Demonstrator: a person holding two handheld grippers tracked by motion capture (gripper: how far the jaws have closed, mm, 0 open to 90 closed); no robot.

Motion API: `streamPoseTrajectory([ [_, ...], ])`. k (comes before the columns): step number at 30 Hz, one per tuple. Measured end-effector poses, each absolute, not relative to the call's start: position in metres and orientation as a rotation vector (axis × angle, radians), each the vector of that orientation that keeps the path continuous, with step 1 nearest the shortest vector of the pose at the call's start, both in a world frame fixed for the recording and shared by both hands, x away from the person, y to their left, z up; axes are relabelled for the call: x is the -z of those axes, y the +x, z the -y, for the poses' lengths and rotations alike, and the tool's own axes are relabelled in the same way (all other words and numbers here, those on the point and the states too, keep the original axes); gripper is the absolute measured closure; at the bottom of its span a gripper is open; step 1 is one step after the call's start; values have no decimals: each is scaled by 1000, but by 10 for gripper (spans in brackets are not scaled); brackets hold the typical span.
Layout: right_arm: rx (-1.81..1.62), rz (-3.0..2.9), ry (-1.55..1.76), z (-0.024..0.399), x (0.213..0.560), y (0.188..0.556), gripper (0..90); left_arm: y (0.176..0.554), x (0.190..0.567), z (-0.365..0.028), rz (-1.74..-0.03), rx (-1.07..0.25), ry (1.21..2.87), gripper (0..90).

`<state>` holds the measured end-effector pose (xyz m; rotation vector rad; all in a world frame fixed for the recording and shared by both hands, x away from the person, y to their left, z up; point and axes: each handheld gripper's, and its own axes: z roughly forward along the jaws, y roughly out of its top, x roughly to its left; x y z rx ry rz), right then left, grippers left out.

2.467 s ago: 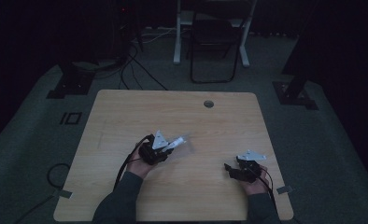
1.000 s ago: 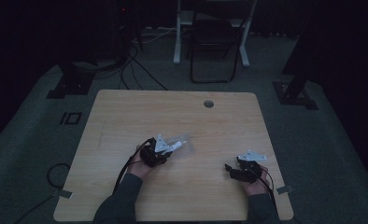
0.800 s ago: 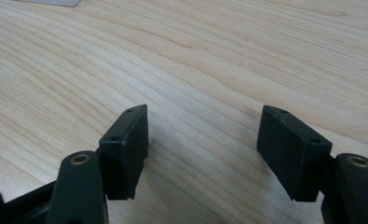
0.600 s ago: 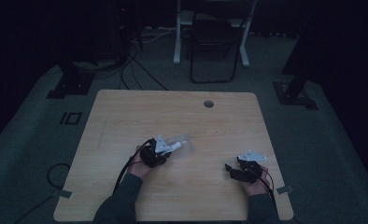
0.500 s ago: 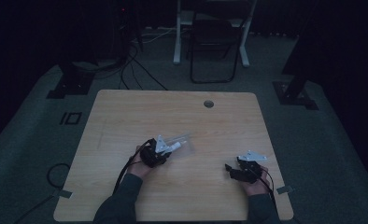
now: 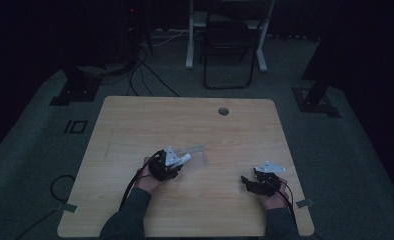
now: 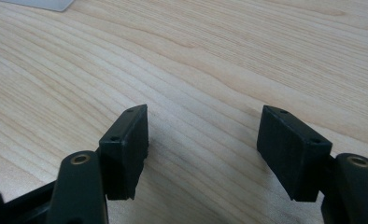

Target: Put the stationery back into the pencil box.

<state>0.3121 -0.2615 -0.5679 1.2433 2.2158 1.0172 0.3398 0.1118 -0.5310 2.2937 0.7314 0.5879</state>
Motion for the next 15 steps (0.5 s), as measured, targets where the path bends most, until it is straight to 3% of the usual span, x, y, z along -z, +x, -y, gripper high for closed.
streamPoseTrajectory([
  [15,-1017,-2215,1245,262,568,312,338,319,515,-132,-724,-478,2172,576],
])
